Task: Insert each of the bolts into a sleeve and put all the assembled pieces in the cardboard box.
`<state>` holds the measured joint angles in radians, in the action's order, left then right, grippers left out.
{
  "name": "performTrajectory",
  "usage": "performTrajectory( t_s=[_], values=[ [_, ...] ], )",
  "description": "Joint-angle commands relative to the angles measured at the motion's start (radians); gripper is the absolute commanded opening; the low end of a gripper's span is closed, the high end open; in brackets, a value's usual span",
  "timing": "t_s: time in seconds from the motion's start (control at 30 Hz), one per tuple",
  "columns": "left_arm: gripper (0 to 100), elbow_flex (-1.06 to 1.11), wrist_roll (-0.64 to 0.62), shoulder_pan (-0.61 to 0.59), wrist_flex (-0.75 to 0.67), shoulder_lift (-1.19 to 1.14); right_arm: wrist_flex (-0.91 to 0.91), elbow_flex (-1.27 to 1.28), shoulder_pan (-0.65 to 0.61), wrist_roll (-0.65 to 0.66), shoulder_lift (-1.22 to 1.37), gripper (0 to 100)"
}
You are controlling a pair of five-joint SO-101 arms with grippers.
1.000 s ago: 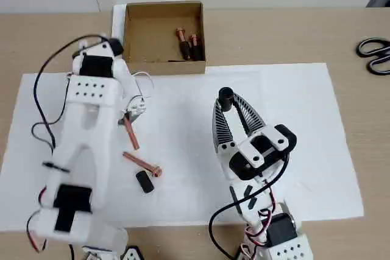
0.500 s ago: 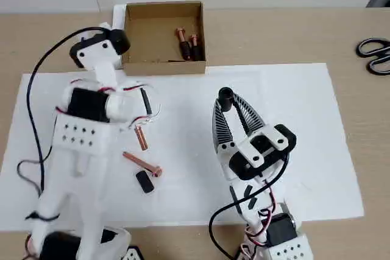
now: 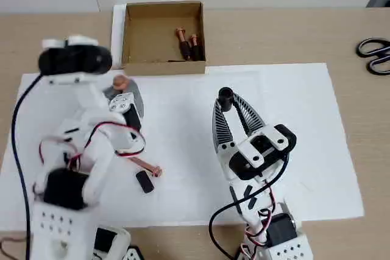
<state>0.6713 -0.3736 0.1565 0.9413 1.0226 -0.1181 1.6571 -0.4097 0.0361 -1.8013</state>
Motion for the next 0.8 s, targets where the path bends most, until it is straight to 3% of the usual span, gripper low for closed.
performTrajectory(
  t_s=[0.0,0.2,0.4,0.6,0.77],
  values=[
    [1,0.079,0.057,0.008,-0.236,0.133,0.001,-0.006,-0.001,-0.009,-0.010,0.5],
    [1,0.165,0.061,0.014,-0.362,0.265,0.012,0.012,-0.004,-0.012,-0.010,0.5],
    [1,0.229,0.060,0.025,-0.499,0.390,0.111,0.026,-0.091,-0.008,-0.010,0.5],
    [1,0.236,0.060,0.204,-0.502,0.445,0.163,0.026,-0.151,-0.005,-0.010,0.6],
    [1,0.226,0.061,0.262,-0.508,0.442,0.196,0.026,-0.163,0.052,-0.002,0.6]
  ],
)
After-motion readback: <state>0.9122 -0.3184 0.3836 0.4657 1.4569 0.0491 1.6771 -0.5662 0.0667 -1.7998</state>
